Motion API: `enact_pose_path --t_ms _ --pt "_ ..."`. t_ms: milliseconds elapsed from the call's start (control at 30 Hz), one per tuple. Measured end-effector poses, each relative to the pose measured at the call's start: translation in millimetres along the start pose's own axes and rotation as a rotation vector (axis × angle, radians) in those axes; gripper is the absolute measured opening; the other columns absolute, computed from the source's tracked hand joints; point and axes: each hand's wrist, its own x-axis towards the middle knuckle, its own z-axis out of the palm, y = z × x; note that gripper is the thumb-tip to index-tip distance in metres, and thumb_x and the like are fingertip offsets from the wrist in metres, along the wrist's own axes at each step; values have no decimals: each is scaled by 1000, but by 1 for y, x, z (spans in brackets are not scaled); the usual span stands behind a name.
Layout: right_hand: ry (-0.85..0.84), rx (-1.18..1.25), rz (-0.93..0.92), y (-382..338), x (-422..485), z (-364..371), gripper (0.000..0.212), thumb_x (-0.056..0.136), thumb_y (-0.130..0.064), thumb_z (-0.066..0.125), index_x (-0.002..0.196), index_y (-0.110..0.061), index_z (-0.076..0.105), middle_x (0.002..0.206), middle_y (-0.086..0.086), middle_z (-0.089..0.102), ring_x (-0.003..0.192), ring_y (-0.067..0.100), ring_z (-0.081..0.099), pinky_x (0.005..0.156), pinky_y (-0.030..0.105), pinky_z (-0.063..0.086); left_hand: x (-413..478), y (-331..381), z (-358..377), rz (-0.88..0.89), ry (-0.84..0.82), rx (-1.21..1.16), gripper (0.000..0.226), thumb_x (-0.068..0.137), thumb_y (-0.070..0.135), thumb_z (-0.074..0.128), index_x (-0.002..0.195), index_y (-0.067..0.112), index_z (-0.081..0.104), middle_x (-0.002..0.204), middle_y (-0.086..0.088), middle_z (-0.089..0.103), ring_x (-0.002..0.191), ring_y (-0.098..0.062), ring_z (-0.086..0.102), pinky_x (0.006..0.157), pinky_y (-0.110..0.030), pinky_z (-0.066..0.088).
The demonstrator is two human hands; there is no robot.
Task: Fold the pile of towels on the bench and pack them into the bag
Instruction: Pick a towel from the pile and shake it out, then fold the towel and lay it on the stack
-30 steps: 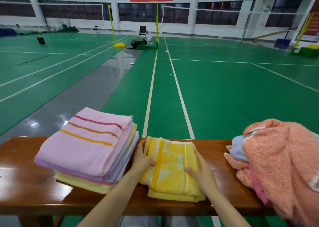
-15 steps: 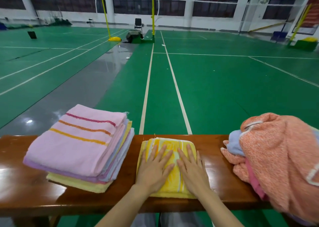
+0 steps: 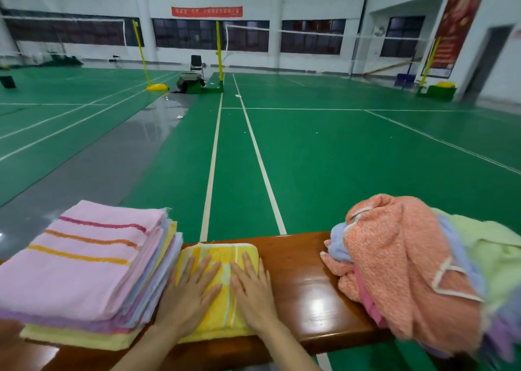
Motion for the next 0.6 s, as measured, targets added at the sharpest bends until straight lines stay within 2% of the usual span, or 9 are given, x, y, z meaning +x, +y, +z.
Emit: enact_pose_path --t_ms 67,100,200,267,333,367,433,533,600 --pt "5 44 -13 -1 -9 3 104 59 -76 -17 146 -35 23 157 -12 -6 144 20 -15 115 35 -9 -4 -2 -2 -11 -32 8 87 40 83 -40 123 67 -21 143 19 -31 134 -7 -31 117 -40 -9" --pt "12 68 -9 -3 -15 3 101 62 -75 -14 146 -35 23 157 -12 -5 144 18 -14 116 34 -8 -5 -2 -2 -18 -38 9 93 38 83 -41 127 58 -25 143 17 -32 133 -7 -31 117 -41 -7" --pt "-11 188 19 -1 -33 0 100 63 -80 -7 147 -34 22 157 -13 -1 144 13 -12 117 31 -5 -7 3 -2 -55 -22 23 110 35 82 -43 135 40 -22 143 16 -29 133 -5 -28 117 -42 -8" --pt "0 307 65 3 -42 -10 110 59 -91 -1 147 -30 21 156 -12 1 144 12 -10 117 31 -2 -9 8 -2 -82 -12 29 114 35 80 -44 138 37 -20 143 16 -29 132 -6 -27 115 -42 -12" --pt "150 335 87 9 -46 -31 93 74 -84 19 146 -26 26 155 -11 3 145 13 -5 117 33 1 -10 11 -3 -101 -12 42 114 33 78 -46 137 37 -22 140 16 -31 131 -6 -29 114 -44 -13" --pt "282 297 83 14 -47 -47 74 85 -69 34 144 -24 30 155 -10 6 145 13 0 118 34 4 -11 13 -3 -106 -15 40 114 33 77 -46 137 37 -23 140 16 -31 131 -6 -29 114 -44 -13" --pt "564 169 101 27 -49 -90 52 92 -40 52 138 -18 41 154 -3 21 143 16 14 117 37 13 -11 15 -4 -104 -28 25 114 35 79 -42 139 38 -21 140 15 -32 131 -6 -29 114 -44 -14" --pt "812 -17 160 50 -54 -163 38 88 -30 60 123 -15 54 136 6 47 125 20 41 105 39 35 -11 15 -4 -95 -23 9 110 44 80 -33 143 37 -16 144 15 -29 135 -8 -27 114 -44 -14" --pt "870 -136 216 64 -61 -199 34 88 -33 60 116 -15 55 125 7 53 113 21 47 94 34 39 -11 14 -3 -97 -16 9 114 38 80 -41 140 35 -19 142 15 -30 137 -10 -25 114 -45 -14"
